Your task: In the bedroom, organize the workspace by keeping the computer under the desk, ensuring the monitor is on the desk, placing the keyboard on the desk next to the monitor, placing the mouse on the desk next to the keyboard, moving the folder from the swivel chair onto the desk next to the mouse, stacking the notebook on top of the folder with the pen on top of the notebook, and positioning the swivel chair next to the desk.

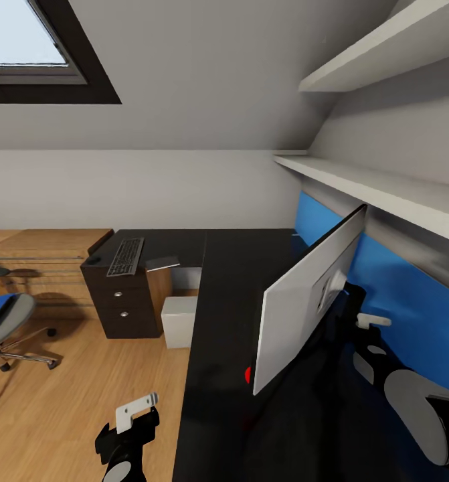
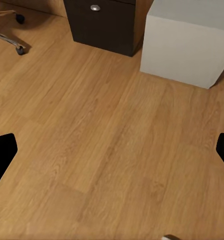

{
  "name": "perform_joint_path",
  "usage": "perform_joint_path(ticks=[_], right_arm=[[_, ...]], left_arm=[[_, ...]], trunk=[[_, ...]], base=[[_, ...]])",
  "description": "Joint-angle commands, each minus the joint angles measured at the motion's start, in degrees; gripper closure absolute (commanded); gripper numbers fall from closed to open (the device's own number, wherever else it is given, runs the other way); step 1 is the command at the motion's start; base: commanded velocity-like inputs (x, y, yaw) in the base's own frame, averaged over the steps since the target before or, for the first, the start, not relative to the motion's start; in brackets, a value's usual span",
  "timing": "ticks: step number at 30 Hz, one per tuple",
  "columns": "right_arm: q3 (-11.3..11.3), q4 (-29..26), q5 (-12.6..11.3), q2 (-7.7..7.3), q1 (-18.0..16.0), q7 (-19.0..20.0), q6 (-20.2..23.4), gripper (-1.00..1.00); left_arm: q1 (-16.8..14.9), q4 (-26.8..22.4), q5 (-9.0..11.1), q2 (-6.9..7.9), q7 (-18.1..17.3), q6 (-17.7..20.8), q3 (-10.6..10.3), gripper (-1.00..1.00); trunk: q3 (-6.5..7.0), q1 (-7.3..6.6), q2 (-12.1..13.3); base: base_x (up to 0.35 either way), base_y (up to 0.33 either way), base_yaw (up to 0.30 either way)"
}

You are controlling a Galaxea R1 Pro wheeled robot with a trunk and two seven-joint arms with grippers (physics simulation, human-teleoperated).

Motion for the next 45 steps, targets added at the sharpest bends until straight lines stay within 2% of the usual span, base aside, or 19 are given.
perform_joint_path(ticks=[1,9,10,45], right_arm=[[-0.5,0.69,-1.37,-0.02,-0.02,-1.92,0.54,1.0],[-0.5,0.68,-1.37,-0.02,-0.02,-1.92,0.4,1.0],[-0.5,0.69,-1.37,-0.02,-0.02,-1.92,0.39,-1.0],[-0.5,0.62,-1.3,-0.02,-0.02,-1.53,0.23,-1.0]], left_arm=[[-0.01,-0.12,0.22,0.0,0.29,0.28,-0.02,-1.0],[-0.01,-0.11,0.22,0.0,0.3,0.28,-0.02,-1.0],[-0.01,-0.11,0.22,0.0,0.31,0.28,-0.02,-1.0],[-0.01,-0.11,0.22,0.0,0.29,0.28,-0.11,-1.0]], trunk=[[-0.07,0.01,-0.03],[-0.07,0.01,-0.03],[-0.07,0.01,-0.03],[-0.07,0.01,-0.03]], base=[[0.0,-0.003,0.0],[0.0,0.0,0.0],[0.0,0.0,0.0],[0.0,0.0,0.0]])
